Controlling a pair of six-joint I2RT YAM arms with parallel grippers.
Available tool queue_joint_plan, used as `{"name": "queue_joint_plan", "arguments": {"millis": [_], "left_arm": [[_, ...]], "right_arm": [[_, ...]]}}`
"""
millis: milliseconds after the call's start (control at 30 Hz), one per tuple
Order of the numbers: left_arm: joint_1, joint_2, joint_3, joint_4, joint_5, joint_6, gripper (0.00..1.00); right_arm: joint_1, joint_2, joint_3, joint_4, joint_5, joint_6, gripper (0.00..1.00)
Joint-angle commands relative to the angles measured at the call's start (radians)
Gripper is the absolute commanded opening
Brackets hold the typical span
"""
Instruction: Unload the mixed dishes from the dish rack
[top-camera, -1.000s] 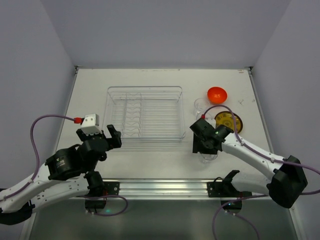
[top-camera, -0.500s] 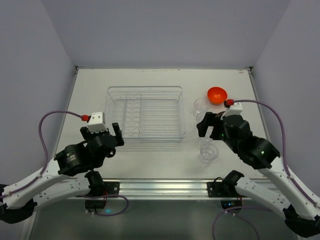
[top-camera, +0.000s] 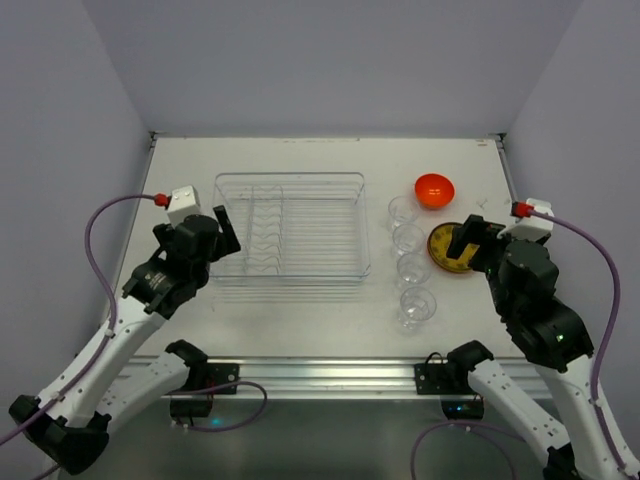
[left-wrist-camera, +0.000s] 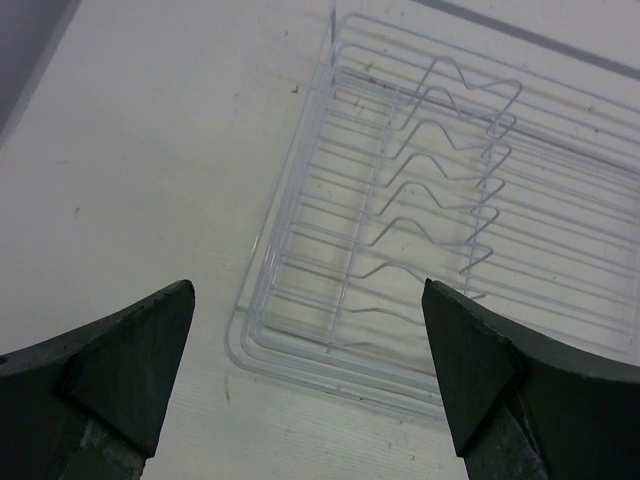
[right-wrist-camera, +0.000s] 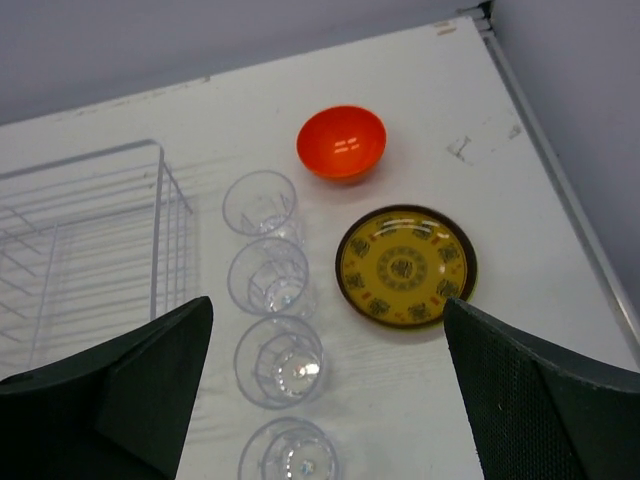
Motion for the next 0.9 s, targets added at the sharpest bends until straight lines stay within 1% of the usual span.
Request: {"name": "queue_joint_plan", "arguments": {"millis": [0,100,133,167,233,267,300,400,600,867], "left_arm": [[0.088,-0.054,0.117,0.046,0.077,0.126,1.0],[0.1,-0.129,0.159,-0.069,0.002,0.145,1.0],[0.1,-0.158,0.168,-0.086,-0.007,0.168,1.0],[0.1,-0.227,0.165,-0.098,-0.013,0.18,1.0],[0.1,-0.298,0.148,-0.114,-0.024,0.233,1.0],[0.1,-0.356,0.145,-0.123,-0.022,0.252,1.0],[0.1,-0.378,0.143,-0.129,-0.015,0.267,1.0],[0.1,-0.436,0.157,-0.169,0.002,0.298,1.0],[0.1,-0.482,0.241,-0.241,-0.009,0.352,1.0],[0.1,-0.511,0.248,-0.244,-0.007,0.366,1.0]], "right_arm": [[-0.021,0.006,0.045,-0.16,-0.144,0.026,0.99],[-0.02,-0.074,0.048,-0.228,-0.069,0.051,0.99],[-0.02,-0.095,0.051,-0.269,-0.034,0.053,0.99],[-0.02,-0.118,0.056,-0.288,0.033,0.047,0.99],[-0.02,-0.184,0.09,-0.326,0.077,0.051,0.99],[-0.02,-0.207,0.097,-0.326,0.069,0.029,0.99],[-0.02,-0.256,0.099,-0.305,0.047,-0.031,0.99],[-0.02,-0.313,0.098,-0.28,0.01,-0.096,0.99],[-0.02,-0.368,0.142,-0.343,-0.032,-0.113,0.99],[-0.021,-0.37,0.165,-0.356,-0.062,-0.098,0.99]]}}
